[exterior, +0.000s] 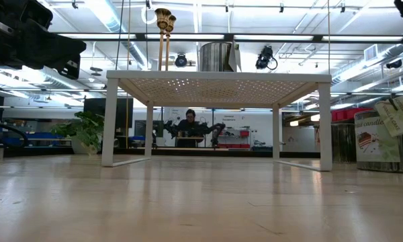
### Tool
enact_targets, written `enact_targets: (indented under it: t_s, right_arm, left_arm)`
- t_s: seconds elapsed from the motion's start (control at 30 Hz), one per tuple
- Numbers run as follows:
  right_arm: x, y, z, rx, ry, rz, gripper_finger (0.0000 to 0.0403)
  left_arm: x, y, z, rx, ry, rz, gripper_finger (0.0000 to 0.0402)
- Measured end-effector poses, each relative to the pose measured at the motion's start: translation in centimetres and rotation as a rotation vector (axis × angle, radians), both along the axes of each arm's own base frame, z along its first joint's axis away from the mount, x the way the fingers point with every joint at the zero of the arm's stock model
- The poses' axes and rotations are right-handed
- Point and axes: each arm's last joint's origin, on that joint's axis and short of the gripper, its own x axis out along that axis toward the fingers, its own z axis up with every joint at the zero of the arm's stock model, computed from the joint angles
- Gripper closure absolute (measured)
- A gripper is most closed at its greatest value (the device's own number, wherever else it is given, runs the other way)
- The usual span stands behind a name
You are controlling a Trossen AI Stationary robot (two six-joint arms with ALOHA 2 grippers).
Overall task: Pick & Place candle stick holders
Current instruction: Put the golden candle holder on the shelf
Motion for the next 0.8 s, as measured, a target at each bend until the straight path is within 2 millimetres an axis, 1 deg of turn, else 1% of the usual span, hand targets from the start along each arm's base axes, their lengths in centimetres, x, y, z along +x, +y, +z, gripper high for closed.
enact_targets:
  t_s: [0.17, 0.37, 0.57, 0.8]
  right_arm:
    - [-0.21, 0.22, 0.0, -0.061, -0.072, 0.078, 0.018]
    - [-0.21, 0.36, -0.05, -0.069, -0.077, 0.091, 0.0165]
    - [0.05, 0.33, 0.09, -0.069, -0.096, 0.015, 0.0134]
    - [0.1, 0.4, 0.17, -0.061, -0.109, 0.012, 0.0094]
  left_arm:
    - [0.0, 0.0, 0.01, 0.0, 0.0, 0.0, 0.0383]
    - [0.0, 0.0, -0.01, 0.0, 0.0, 0.0, 0.0383]
    - [0.0, 0.0, -0.01, 0.0, 0.0, 0.0, 0.0383]
    - [0.0, 0.0, 0.0, 0.0, 0.0, 0.0, 0.0383]
